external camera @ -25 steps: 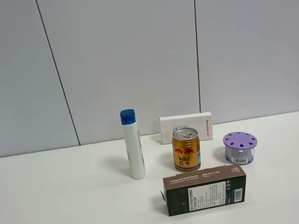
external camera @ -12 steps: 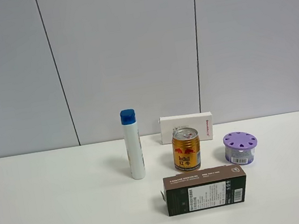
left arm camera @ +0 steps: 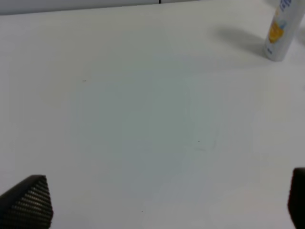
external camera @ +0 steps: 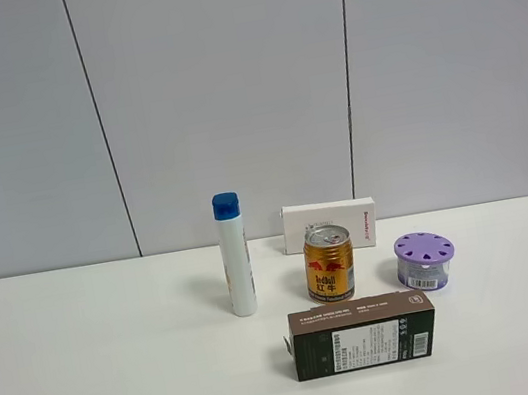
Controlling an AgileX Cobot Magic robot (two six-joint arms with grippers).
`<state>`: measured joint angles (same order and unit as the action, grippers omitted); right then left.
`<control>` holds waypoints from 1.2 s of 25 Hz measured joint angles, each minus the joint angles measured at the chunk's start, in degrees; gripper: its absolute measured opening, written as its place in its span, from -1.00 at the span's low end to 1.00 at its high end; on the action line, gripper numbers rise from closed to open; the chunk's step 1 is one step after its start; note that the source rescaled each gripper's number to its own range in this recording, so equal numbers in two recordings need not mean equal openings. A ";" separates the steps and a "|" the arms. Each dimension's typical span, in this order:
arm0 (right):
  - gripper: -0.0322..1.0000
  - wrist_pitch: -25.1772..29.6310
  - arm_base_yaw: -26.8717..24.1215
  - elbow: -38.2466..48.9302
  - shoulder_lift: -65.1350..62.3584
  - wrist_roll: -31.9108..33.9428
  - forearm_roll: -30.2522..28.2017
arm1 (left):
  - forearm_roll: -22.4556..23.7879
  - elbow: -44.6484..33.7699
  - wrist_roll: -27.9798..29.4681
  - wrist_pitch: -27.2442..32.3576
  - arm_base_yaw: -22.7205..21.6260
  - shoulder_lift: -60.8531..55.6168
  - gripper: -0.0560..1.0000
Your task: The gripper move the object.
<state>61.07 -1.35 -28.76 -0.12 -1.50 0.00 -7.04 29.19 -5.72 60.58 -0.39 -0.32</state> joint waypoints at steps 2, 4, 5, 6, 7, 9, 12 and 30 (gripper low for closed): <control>0.99 0.00 0.00 0.00 0.00 0.00 0.00 | 0.00 0.00 0.00 0.00 0.00 0.00 1.00; 0.99 0.00 0.00 0.00 0.00 0.00 0.00 | 0.00 0.00 0.00 0.00 0.00 0.00 1.00; 0.99 0.00 0.00 0.00 0.00 0.00 0.00 | 0.00 0.00 0.00 0.00 0.00 0.00 1.00; 0.99 0.00 0.00 0.00 0.00 0.00 0.00 | 0.00 0.00 0.00 0.00 0.00 0.00 1.00; 0.99 0.00 0.00 0.00 0.00 0.00 0.00 | 0.00 0.00 0.00 0.00 0.00 0.00 1.00; 0.99 0.00 0.00 0.00 0.00 0.00 0.00 | 0.00 0.00 0.00 0.00 0.00 0.00 1.00; 0.99 0.00 0.00 0.00 0.00 0.00 0.00 | 0.00 0.00 0.00 0.00 0.00 0.00 1.00; 0.99 0.00 0.00 0.00 0.00 0.00 0.00 | 0.00 0.00 0.00 0.00 0.00 0.00 1.00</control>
<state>61.07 -1.35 -28.76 -0.12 -1.50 0.00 -7.04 29.19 -5.72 60.58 -0.39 -0.32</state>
